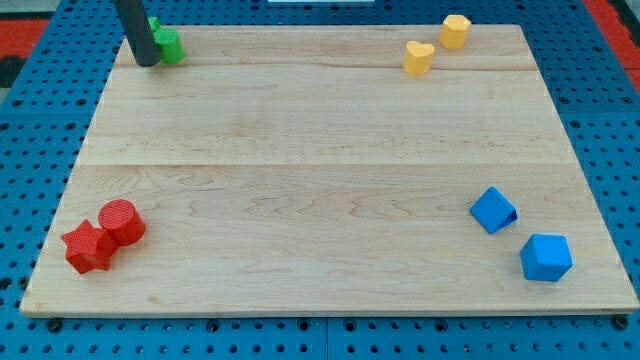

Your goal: Push the green star above the green circle

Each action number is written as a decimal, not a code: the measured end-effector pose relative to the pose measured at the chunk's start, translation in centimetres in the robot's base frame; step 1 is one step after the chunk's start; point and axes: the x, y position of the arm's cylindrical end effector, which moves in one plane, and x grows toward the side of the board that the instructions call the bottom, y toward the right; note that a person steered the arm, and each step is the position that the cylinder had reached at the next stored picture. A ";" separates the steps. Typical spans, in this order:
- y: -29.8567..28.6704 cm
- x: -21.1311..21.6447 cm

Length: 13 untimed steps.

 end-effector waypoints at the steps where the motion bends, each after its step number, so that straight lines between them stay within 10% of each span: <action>1: -0.2 0.0; 2: 1.0 1.2; 5: 30.3 12.2; 7: 47.4 3.3; 9: 48.2 -6.9; 13: 31.2 -7.4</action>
